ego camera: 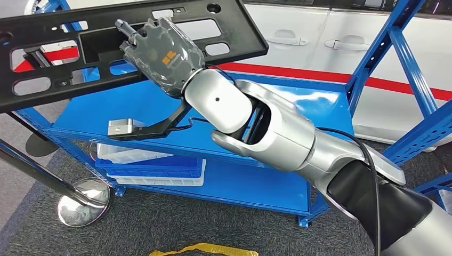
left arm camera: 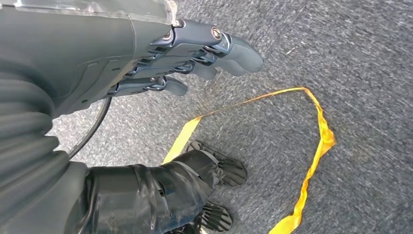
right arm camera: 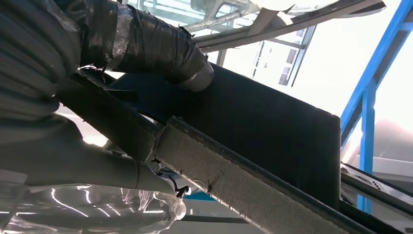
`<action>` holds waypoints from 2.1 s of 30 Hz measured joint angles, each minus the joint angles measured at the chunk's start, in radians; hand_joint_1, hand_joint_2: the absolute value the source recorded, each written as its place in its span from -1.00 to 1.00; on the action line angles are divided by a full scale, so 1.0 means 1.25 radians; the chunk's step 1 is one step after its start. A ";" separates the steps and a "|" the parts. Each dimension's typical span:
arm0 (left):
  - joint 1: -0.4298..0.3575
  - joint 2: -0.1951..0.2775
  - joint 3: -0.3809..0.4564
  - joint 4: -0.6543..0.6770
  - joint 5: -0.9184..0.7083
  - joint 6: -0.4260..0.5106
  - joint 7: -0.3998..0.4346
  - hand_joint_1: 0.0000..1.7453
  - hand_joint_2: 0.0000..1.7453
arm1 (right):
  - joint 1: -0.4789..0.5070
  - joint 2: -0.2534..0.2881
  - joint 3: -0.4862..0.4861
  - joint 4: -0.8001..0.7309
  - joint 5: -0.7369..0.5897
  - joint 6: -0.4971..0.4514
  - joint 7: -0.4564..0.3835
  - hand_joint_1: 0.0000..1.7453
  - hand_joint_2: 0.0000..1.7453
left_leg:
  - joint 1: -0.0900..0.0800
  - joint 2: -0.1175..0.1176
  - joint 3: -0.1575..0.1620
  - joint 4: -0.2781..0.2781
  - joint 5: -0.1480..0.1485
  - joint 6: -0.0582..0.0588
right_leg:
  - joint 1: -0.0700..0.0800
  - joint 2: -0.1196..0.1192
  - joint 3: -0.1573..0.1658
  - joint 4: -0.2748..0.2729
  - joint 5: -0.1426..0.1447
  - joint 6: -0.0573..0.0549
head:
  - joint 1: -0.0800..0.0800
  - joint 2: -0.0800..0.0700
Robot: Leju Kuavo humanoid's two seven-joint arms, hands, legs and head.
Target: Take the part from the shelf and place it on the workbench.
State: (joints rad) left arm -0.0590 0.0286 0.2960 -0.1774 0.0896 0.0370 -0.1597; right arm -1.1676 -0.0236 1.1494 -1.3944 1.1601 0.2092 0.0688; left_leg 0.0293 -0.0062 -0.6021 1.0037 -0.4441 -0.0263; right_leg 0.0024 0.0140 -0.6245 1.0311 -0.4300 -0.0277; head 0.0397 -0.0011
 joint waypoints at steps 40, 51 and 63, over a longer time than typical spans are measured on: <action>0.001 -0.003 0.000 0.000 -0.025 0.098 0.001 -1.00 1.00 | -0.001 -0.061 0.026 -0.058 -0.077 0.011 0.030 1.00 1.00 | 0.000 0.000 0.000 0.000 0.000 0.000 | 0.000 0.000 0.000 0.000 0.000 0.000 | 0.000 0.000; 0.001 0.001 0.000 0.000 -0.029 0.095 0.002 -1.00 1.00 | 0.001 -0.072 0.027 -0.061 -0.078 0.010 0.034 1.00 1.00 | -0.005 0.000 0.000 0.002 0.000 0.019 | -0.006 0.001 0.004 -0.007 0.004 0.013 | 0.000 0.000; -0.002 0.003 0.000 0.000 -0.030 0.097 0.008 -1.00 1.00 | 0.010 -0.083 0.028 -0.065 -0.078 0.010 0.038 1.00 1.00 | 0.017 0.005 0.005 -0.008 0.012 0.011 | -0.027 -0.004 0.019 0.032 -0.024 0.049 | 0.003 0.000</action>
State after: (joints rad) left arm -0.0610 0.0327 0.2960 -0.1774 0.0525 0.1577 -0.1493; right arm -1.1551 -0.1276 1.1849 -1.4755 1.0631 0.2223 0.1167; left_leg 0.0506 -0.0005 -0.5963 0.9939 -0.4289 -0.0127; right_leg -0.0309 0.0084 -0.6012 1.0715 -0.4600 0.0341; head 0.0433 -0.0011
